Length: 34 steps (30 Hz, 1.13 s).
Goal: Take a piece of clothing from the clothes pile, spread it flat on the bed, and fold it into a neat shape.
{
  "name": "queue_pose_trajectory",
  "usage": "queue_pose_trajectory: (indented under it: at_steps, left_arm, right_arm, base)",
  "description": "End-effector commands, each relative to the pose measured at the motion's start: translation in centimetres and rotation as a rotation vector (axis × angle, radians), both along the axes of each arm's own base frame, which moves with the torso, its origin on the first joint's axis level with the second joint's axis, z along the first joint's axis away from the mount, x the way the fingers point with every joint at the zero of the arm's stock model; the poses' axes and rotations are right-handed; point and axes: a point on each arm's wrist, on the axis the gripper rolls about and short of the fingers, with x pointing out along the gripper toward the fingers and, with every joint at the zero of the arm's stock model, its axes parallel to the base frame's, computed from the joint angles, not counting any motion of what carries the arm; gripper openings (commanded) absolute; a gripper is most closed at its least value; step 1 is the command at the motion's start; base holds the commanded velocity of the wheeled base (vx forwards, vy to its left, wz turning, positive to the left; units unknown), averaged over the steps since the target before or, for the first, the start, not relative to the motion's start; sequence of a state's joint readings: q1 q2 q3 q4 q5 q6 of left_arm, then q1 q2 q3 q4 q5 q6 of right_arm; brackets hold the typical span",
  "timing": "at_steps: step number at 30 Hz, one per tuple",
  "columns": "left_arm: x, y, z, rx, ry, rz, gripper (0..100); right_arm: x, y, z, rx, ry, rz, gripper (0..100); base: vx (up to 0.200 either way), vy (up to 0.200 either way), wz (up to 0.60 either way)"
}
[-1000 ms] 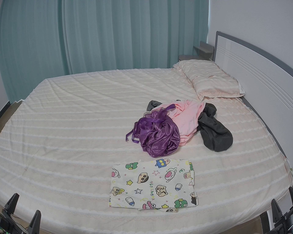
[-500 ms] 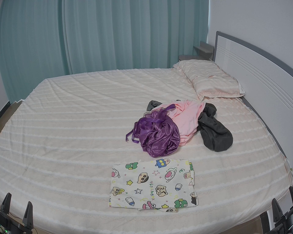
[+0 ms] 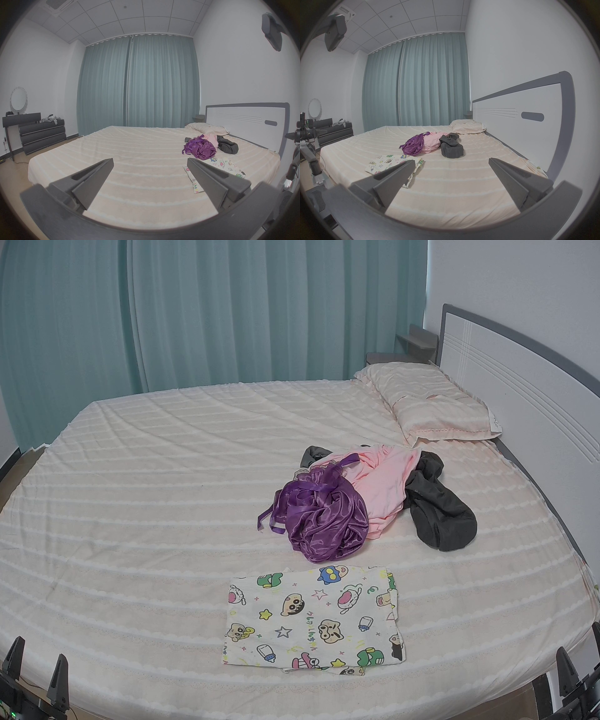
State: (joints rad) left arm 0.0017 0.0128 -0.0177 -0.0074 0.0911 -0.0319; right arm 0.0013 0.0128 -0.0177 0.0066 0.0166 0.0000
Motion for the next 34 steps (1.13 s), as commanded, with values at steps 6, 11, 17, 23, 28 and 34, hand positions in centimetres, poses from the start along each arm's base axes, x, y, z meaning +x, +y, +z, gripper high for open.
queue_pose_trajectory:
  at_steps: [6,11,17,23,28,34]
  left_arm:
    - [0.03,0.0,-0.53,-0.003,0.006,0.004,100]
    - [0.03,0.0,-0.55,-0.006,0.007,0.004,100]
    - [0.03,0.02,-0.53,-0.036,0.003,0.013,100]
    - [0.03,0.0,-0.5,-0.005,0.003,0.001,100]
    - [0.03,0.0,-0.52,-0.019,0.003,0.002,100]
    - [0.03,0.01,-0.5,-0.003,0.003,0.002,100]
  right_arm:
    - [0.02,0.0,-0.49,-0.002,0.004,0.002,100]
    - [0.02,0.0,-0.49,-0.002,0.004,0.001,100]
    - [0.02,0.0,-0.49,0.0,0.004,0.002,100]
    - [0.03,0.0,-0.53,0.0,0.006,0.002,100]
    - [0.02,0.0,-0.49,0.003,0.004,0.002,100]
    - [0.03,0.0,-0.53,0.003,0.006,0.001,100]
  base:
    - [0.0,0.0,0.0]
    - [0.0,0.0,0.0]
    - [0.0,0.0,0.0]
    - [0.0,0.0,0.0]
    - [0.0,0.0,0.0]
    - [0.0,0.0,0.0]
